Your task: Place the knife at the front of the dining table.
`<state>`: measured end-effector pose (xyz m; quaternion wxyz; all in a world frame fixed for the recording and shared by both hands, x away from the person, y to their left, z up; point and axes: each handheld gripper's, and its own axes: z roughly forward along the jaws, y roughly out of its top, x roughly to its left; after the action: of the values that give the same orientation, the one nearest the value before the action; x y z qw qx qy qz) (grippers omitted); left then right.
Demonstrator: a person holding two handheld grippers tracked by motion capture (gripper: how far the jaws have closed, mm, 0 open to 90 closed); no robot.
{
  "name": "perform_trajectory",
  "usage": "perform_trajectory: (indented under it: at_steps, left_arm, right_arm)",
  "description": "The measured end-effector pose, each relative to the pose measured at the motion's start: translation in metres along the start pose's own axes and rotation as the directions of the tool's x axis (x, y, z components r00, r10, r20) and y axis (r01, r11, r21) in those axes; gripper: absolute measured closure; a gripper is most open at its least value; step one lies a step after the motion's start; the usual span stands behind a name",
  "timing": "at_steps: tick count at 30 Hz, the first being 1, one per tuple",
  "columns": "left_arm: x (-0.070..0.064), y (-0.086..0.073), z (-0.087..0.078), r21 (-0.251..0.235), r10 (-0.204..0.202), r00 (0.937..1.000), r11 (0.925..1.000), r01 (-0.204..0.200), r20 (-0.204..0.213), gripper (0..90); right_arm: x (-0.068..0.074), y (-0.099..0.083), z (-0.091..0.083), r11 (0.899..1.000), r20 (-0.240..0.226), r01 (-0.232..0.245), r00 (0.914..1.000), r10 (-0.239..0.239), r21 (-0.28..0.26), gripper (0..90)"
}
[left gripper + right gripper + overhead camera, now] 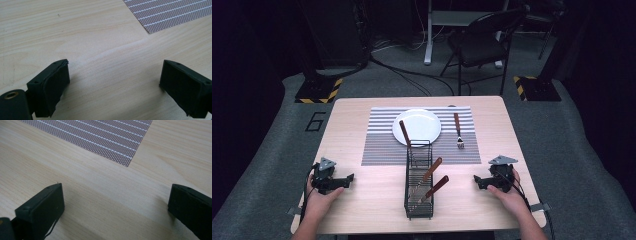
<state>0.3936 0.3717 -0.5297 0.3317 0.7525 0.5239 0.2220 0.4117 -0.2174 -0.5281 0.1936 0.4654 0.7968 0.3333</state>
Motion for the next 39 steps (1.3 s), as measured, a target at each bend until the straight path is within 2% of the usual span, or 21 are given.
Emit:
perform_trajectory:
  at_steps: [1,2,7,18,22,25,31,35,37,39]
  left_arm:
    - [-0.001,0.0,0.001,-0.011,-0.003,1.0,0.9999,0.003,-0.004,8.8]
    - [0.0,0.001,0.0,0.006,0.001,1.0,1.0,-0.001,0.003,8.8]
    - [-0.001,0.001,0.001,-0.006,-0.007,1.0,1.0,0.007,-0.006,9.6]
    - [-0.002,0.001,-0.002,-0.008,-0.012,0.9999,0.9999,0.012,-0.011,16.3]
    - [-0.003,0.002,-0.005,0.015,-0.002,1.0,0.9999,0.002,0.001,25.4]
    - [-0.003,0.004,-0.009,0.034,-0.011,0.9992,0.9994,0.009,0.038,31.6]
    - [-0.006,0.006,-0.013,0.047,-0.037,0.998,0.9983,0.034,0.051,39.7]
    - [-0.009,0.009,-0.017,0.029,-0.027,0.9981,0.9992,0.026,0.055,44.8]
    - [-0.014,0.015,-0.023,-0.001,-0.039,0.9965,0.9992,0.039,0.073,46.1]
    - [-0.016,0.018,-0.025,-0.006,-0.041,0.9959,0.9991,0.041,0.081,46.1]
  right_arm:
    - [0.0,0.0,0.0,1.0,-0.001,0.001,1.0,-0.001,0.0,0.0]
    - [0.0,0.0,0.0,1.0,-0.001,0.001,1.0,-0.001,0.0,0.0]
    - [0.0,0.0,0.0,1.0,-0.002,0.002,1.0,-0.002,0.0,0.0]
    - [0.002,-0.001,-0.001,1.0,-0.001,0.002,1.0,-0.002,-0.002,0.0]
    - [0.002,-0.001,-0.001,1.0,-0.001,0.002,1.0,-0.002,-0.002,0.0]
    - [0.002,-0.001,-0.001,1.0,-0.001,0.002,1.0,-0.002,-0.002,0.0]
    - [0.002,-0.001,-0.001,1.0,-0.002,0.002,1.0,-0.002,-0.002,0.0]
    - [0.002,-0.001,-0.001,1.0,-0.003,0.002,1.0,-0.002,-0.002,0.0]
    - [0.002,-0.001,-0.001,1.0,-0.003,0.002,1.0,-0.002,-0.002,0.0]
    - [0.002,-0.001,-0.001,1.0,-0.003,0.002,1.0,-0.002,-0.002,0.0]
